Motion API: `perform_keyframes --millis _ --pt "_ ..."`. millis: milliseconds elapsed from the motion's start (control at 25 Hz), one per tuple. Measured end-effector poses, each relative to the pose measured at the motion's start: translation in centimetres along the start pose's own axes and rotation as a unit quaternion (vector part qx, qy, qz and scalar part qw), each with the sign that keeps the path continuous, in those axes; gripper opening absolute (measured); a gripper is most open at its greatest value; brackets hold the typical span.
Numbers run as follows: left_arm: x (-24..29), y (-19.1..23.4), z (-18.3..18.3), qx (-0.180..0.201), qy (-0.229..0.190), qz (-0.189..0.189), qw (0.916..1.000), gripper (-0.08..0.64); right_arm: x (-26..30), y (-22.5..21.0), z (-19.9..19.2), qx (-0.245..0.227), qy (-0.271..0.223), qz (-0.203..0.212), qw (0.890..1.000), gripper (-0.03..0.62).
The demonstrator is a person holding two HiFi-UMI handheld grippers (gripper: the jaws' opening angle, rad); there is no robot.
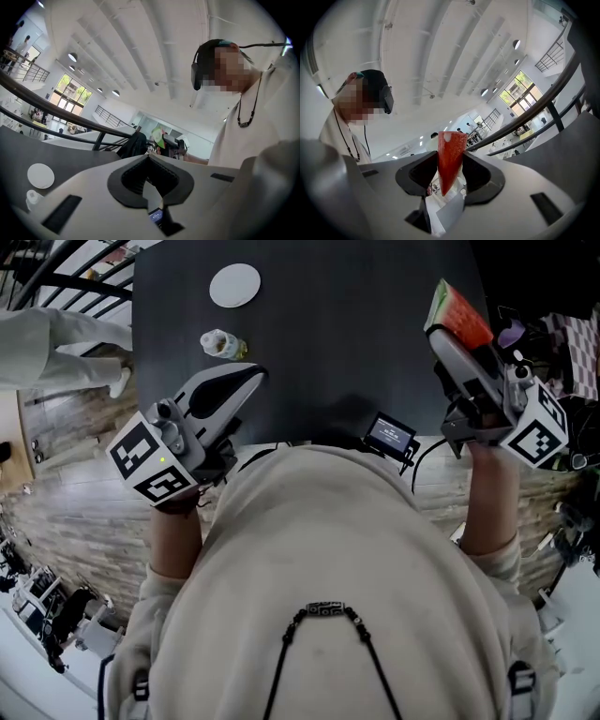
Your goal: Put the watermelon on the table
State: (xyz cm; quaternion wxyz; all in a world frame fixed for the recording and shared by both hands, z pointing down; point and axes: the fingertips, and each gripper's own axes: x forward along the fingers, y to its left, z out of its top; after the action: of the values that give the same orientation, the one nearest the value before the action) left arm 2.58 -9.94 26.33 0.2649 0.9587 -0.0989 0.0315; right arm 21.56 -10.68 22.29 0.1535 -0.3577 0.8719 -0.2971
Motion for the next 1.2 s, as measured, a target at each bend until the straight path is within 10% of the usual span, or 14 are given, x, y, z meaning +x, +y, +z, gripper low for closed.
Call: perform_keyframes --millis 480,1200 --pt "1.1 0.4 -0.6 -0.011 0.022 0.016 0.9996 -0.002 -1.5 -3.2 -0.2 0.017 -0.012 -0.013 1.000 0.178" --pt "3.0 3.8 2.7 0.016 0.027 -0.103 0.9942 -0.002 -4.2 -1.6 2.3 -0.040 -0.085 -0.129 0.987 0.178"
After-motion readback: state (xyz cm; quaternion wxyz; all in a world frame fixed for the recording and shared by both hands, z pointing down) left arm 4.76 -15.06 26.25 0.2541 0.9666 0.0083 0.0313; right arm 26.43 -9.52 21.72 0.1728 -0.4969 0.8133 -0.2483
